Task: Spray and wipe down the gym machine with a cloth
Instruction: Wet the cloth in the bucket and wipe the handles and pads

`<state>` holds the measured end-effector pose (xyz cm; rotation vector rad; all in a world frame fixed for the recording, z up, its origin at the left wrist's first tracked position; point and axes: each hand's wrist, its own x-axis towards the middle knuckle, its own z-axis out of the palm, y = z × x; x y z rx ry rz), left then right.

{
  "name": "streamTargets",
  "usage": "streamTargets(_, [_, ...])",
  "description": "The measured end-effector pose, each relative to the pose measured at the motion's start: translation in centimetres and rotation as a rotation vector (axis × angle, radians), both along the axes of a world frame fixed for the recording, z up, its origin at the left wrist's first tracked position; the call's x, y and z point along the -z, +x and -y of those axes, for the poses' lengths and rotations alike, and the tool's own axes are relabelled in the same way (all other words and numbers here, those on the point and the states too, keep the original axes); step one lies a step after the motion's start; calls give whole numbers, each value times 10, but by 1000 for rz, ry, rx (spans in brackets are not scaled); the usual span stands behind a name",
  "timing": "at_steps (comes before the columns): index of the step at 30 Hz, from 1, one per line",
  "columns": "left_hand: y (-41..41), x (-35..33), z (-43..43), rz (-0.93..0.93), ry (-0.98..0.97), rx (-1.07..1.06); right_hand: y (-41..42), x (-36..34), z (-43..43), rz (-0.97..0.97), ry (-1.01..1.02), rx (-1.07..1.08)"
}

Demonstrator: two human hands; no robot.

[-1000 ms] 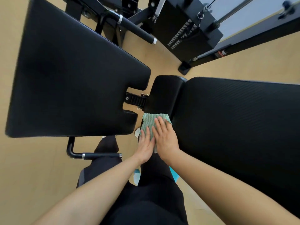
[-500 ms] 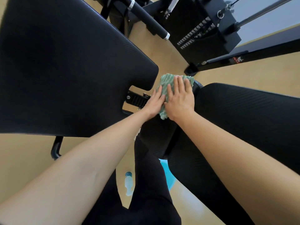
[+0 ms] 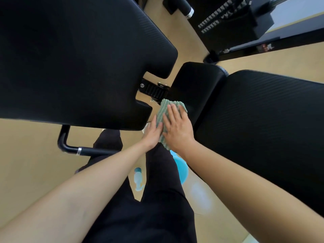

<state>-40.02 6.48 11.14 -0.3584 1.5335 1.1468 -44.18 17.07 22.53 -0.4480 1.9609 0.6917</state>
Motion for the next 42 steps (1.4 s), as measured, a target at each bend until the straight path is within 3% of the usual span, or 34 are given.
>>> streamTargets(6, [-60, 12, -34, -59, 21, -3, -46, -4, -33, -98, 57, 55])
streamTargets(13, [-153, 6, -90, -264, 102, 100, -107, -14, -82, -240, 111, 159])
streamTargets(17, [-191, 15, -107, -400, 135, 199, -134, -10, -97, -246, 126, 353])
streamTargets(20, [-208, 20, -118, -433, 168, 236, -157, -16, -109, -247, 17, 525])
streamTargets(24, [-220, 15, -131, -424, 118, 329, -178, -35, -121, -107, 37, 574])
streamTargets(29, [-218, -16, -147, -536, 129, 402, -169, -61, -128, -83, 94, 521])
streamTargets(38, [-193, -91, -165, -669, 276, 557, -152, -141, -169, -178, 45, 685])
streamTargets(42, [-184, -127, -169, -641, 330, 473, -132, -181, -181, -245, 47, 763])
